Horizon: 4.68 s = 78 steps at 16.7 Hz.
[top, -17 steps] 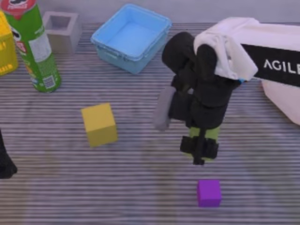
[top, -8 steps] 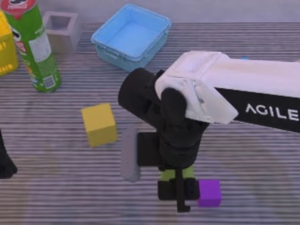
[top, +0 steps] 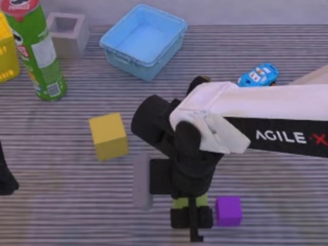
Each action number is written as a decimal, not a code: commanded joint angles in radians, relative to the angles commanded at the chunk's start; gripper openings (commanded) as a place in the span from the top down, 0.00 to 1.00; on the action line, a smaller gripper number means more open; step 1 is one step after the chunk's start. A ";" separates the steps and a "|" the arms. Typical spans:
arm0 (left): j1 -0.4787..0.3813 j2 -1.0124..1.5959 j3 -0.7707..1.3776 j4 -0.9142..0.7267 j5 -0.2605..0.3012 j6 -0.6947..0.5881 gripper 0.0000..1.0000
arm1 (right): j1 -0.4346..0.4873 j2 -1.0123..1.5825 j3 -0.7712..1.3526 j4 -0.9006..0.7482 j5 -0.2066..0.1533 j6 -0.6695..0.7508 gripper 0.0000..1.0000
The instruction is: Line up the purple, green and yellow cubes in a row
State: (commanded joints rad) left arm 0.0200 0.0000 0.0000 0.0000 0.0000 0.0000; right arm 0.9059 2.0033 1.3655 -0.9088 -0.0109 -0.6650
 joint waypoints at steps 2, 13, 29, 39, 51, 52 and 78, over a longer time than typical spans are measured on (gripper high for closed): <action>0.000 0.000 0.000 0.000 0.000 0.000 0.00 | 0.001 0.024 -0.045 0.064 0.000 0.000 1.00; 0.000 0.000 0.000 0.000 0.000 0.000 0.00 | 0.002 0.034 -0.063 0.086 0.000 0.000 0.55; 0.000 0.000 0.000 0.000 0.000 0.000 0.00 | 0.001 0.034 -0.062 0.085 0.000 0.000 0.00; 0.000 0.000 0.000 0.000 0.000 0.000 0.00 | 0.007 -0.065 0.091 -0.167 0.000 -0.006 0.00; -0.089 0.377 0.348 -0.232 0.006 0.178 0.00 | -0.166 -0.406 -0.149 0.060 -0.033 0.099 0.00; -0.106 0.471 0.424 -0.283 0.005 0.216 0.00 | -0.205 -0.488 -0.206 0.105 -0.038 0.125 0.00; -0.414 2.129 1.709 -1.150 0.002 0.876 0.00 | -0.896 -2.003 -1.366 0.909 0.011 0.665 0.00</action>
State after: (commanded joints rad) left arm -0.3937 2.1291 1.7089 -1.1496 0.0024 0.8760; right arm 0.0100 0.0000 0.0000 0.0000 0.0000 0.0000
